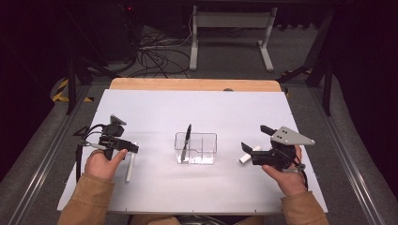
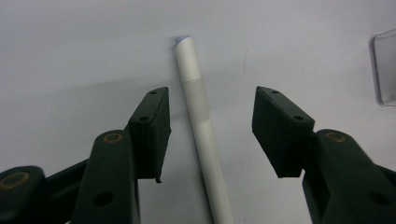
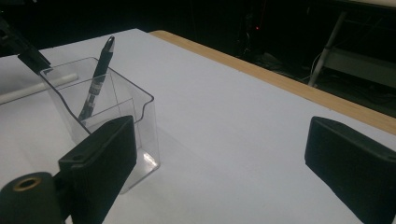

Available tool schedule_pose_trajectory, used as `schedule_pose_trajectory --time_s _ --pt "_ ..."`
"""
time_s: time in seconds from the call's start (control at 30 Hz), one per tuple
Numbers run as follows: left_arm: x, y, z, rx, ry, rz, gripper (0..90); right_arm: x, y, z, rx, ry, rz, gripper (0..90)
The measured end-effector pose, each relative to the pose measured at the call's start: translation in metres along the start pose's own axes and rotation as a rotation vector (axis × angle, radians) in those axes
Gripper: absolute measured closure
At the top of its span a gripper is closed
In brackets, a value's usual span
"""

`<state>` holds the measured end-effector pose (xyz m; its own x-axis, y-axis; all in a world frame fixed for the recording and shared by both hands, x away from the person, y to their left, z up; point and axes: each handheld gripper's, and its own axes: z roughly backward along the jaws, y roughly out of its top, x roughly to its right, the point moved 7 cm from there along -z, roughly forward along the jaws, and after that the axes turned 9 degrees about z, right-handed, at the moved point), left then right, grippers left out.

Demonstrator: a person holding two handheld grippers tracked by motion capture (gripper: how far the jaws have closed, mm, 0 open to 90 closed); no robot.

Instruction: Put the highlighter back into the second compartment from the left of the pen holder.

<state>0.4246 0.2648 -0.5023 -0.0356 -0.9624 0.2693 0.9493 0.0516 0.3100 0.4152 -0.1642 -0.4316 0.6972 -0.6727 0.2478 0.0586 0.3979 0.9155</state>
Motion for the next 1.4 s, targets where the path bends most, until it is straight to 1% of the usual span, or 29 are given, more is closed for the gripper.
schedule_pose_trajectory --time_s 0.07,0.13,0.33,0.57,0.93,1.1,1.17,1.23,1.33,1.4 --pt "0.000 0.000 -0.002 -0.011 0.001 -0.002 51.5 0.000 0.000 0.000 -0.002 0.000 -0.001 9.4" --pt "0.001 0.000 -0.004 -0.009 0.006 -0.004 53.5 0.000 0.000 0.000 -0.002 -0.001 -0.002 9.4" --pt "0.000 -0.001 -0.007 -0.030 0.007 0.003 59.0 0.000 0.000 0.000 -0.003 0.002 -0.003 9.3" --pt "-0.001 -0.002 -0.013 -0.049 0.013 0.010 62.3 -0.001 0.000 0.000 -0.002 0.001 -0.006 9.4" --pt "-0.003 -0.002 -0.020 -0.071 0.040 0.015 68.2 0.000 0.000 0.000 -0.005 0.000 0.000 9.4" --pt "-0.003 -0.003 -0.022 -0.069 0.051 0.016 71.3 -0.001 0.000 0.000 -0.005 0.001 0.000 9.4" --pt "-0.002 -0.002 -0.022 -0.063 0.050 0.020 73.8 -0.001 0.000 -0.001 -0.005 0.002 0.001 9.4" --pt "-0.001 -0.002 -0.022 -0.063 0.049 0.022 74.5 -0.001 0.000 -0.001 -0.005 0.000 0.001 9.4" --pt "-0.001 -0.003 -0.024 -0.068 0.060 0.029 77.8 0.000 0.000 0.000 -0.005 -0.001 -0.002 9.4" --pt "-0.001 -0.003 -0.024 -0.065 0.062 0.031 77.9 0.000 0.000 0.000 -0.005 0.000 -0.002 9.4"
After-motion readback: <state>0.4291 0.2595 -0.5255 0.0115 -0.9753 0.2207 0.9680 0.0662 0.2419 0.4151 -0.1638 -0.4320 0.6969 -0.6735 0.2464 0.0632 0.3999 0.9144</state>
